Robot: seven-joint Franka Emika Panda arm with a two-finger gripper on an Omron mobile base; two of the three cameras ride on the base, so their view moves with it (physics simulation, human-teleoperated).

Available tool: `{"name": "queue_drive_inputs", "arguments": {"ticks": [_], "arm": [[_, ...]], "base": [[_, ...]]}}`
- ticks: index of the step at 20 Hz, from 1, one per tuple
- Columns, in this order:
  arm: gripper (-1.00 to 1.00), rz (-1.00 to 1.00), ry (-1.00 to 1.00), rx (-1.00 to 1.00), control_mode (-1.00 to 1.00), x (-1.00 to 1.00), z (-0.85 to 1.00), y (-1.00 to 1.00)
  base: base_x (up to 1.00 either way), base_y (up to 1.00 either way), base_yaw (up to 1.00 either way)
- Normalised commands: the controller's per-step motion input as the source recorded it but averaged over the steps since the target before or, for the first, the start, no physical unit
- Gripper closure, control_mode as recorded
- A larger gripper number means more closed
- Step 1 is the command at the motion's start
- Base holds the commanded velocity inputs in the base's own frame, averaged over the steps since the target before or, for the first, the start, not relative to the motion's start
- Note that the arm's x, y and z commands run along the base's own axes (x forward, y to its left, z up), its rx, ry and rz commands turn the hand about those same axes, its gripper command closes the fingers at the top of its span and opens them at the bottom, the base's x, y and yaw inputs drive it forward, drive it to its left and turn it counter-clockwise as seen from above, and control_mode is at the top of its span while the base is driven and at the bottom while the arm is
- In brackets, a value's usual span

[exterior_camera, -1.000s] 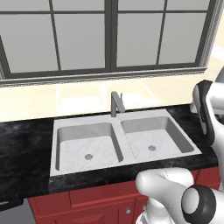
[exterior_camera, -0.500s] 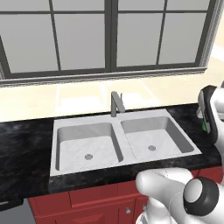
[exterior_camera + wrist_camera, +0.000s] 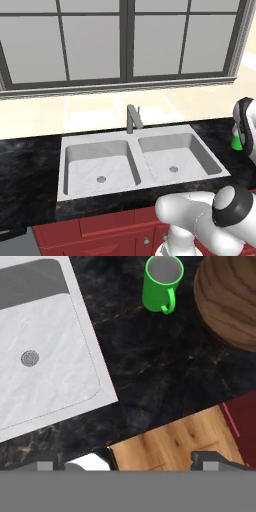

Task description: Pick the mug and place it in the sink. Pick the bowl and place it in the open cabinet and then close the cabinet.

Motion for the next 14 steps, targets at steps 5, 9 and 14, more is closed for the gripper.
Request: {"name": "queue_drive_inputs", "arguments": {"ticks": [5, 9, 14], "arm": [[-1.0, 0.0, 0.01, 0.0, -1.0, 0.27, -0.17, -0.2], [-1.0, 0.0, 0.02, 0.0, -1.0, 0.29, -0.2, -0.05], [-1.0, 0.0, 0.0, 0.0, -1.0, 0.18, -0.24, -0.04]], "base": [[0.0, 0.0, 0.0], [0.0, 0.0, 0.0], [0.0, 0.0, 0.0]]}}
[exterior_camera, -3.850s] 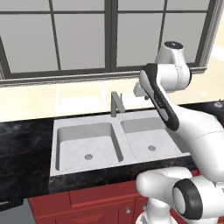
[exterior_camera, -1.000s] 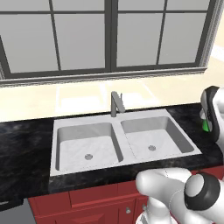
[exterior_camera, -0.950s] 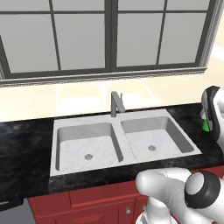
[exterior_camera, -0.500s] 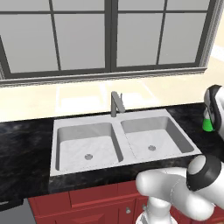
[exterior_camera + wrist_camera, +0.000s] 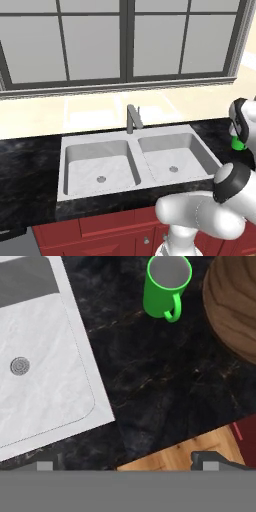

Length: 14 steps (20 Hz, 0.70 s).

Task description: Pick the mug and place it in the sink. Pick the bowl and place it in the open cabinet and then close the cabinet.

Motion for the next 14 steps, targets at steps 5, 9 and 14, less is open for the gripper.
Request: {"name": "queue_drive_inputs", "arguments": {"ticks": [5, 9, 14], "arm": [[-1.0, 0.0, 0.0, 0.0, -1.0, 0.06, -0.21, -0.17], [-1.0, 0.0, 0.0, 0.0, -1.0, 0.01, -0.16, -0.28], [-1.0, 0.03, 0.0, 0.0, -1.0, 0.0, -0.18, -0.23]], "base": [[0.0, 0.0, 0.0], [0.0, 0.0, 0.0], [0.0, 0.0, 0.0]]}}
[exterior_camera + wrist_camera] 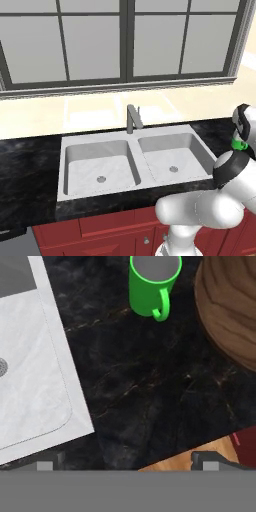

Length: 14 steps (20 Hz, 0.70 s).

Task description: Pick the mug and place it in the sink. Pick the bowl and place it in the open cabinet and then close the cabinet.

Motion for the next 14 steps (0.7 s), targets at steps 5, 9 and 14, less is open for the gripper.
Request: {"name": "queue_drive_inputs", "arguments": {"ticks": [5, 9, 14], "arm": [[-1.0, 0.03, 0.0, 0.0, -1.0, 0.01, -0.15, -0.13], [-1.0, 0.03, 0.0, 0.0, -1.0, 0.05, -0.14, -0.17], [-1.0, 0.05, 0.01, 0.0, -1.0, 0.06, -0.07, -0.18]], "base": [[0.0, 0.0, 0.0], [0.0, 0.0, 0.0], [0.0, 0.0, 0.0]]}}
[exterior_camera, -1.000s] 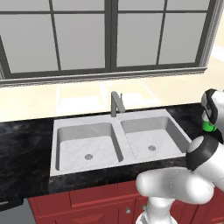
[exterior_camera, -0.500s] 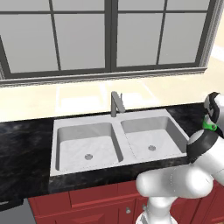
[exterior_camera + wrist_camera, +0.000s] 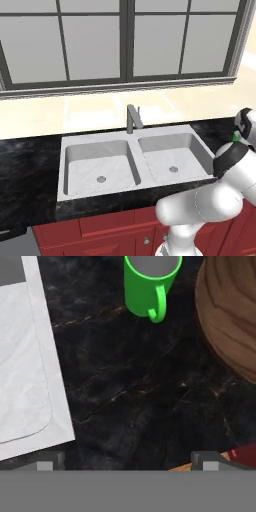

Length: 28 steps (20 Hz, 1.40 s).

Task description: Pick the mug and place it in the sink. Pick the bowl and place it in the open cabinet and then close the cabinet.

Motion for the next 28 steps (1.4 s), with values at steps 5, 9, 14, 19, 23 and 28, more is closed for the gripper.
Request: {"name": "queue_drive_inputs", "arguments": {"ticks": [5, 9, 14, 19, 23, 28], "arm": [[-1.0, 0.09, 0.02, 0.0, -1.0, 0.21, -0.08, -0.15], [-1.0, 0.11, 0.0, 0.0, -1.0, 0.2, -0.06, -0.14], [-1.0, 0.08, 0.0, 0.01, -1.0, 0.23, -0.12, -0.08], [-1.0, 0.07, 0.0, 0.04, -1.0, 0.18, -0.15, -0.11], [-1.0, 0.02, 0.0, 0.05, -1.0, 0.26, -0.19, -0.09], [-1.0, 0.0, 0.01, 0.04, -1.0, 0.31, -0.12, -0.11]], "base": [[0.0, 0.0, 0.0], [0.0, 0.0, 0.0], [0.0, 0.0, 0.0], [0.0, 0.0, 0.0], [0.0, 0.0, 0.0], [0.0, 0.0, 0.0]]}}
